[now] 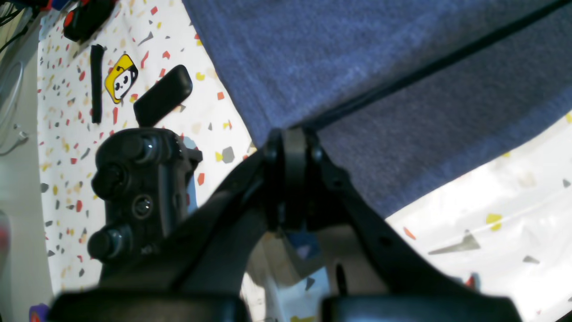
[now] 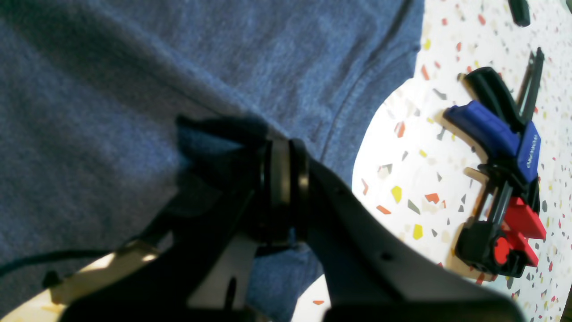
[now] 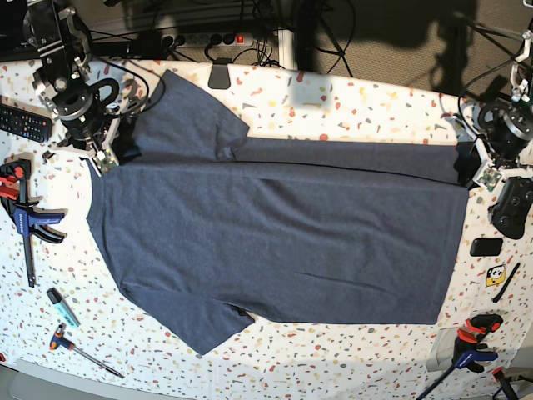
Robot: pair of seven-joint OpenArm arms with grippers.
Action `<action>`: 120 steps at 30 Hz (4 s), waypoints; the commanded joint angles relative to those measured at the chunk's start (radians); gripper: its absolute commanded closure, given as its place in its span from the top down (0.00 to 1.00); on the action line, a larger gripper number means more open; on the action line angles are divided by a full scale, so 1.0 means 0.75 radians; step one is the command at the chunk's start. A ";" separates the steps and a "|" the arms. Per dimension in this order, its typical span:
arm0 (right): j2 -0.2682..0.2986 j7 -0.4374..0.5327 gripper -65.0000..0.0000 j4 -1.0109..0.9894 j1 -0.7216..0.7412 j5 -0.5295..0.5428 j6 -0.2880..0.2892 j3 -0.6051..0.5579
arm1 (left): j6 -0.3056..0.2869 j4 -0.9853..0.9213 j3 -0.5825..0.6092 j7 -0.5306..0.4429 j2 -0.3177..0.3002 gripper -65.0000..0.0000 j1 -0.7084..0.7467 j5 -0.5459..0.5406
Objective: Fold the T-shirt properly
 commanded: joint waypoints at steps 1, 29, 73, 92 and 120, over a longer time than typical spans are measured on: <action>0.022 0.025 0.00 0.017 0.011 -0.004 -0.008 0.014 | 0.023 0.016 -0.015 -0.027 -0.027 0.00 -0.022 -0.010; 0.026 -0.201 0.45 0.561 -0.133 -0.004 -0.046 0.014 | 0.158 0.019 -0.016 0.138 -0.035 0.36 -0.060 -0.095; 0.025 -0.225 0.45 0.332 -0.257 -0.445 0.205 -0.385 | 0.155 0.019 -0.016 0.136 -0.035 0.36 -0.060 -0.150; 0.034 -0.328 0.38 0.333 -0.258 -0.529 0.043 -0.384 | 0.154 0.019 -0.016 0.137 -0.035 0.36 -0.060 -0.150; 0.034 -0.377 0.38 0.524 -0.370 -0.424 0.136 -0.382 | 0.154 0.018 -0.016 0.146 -0.035 0.36 -0.060 -0.150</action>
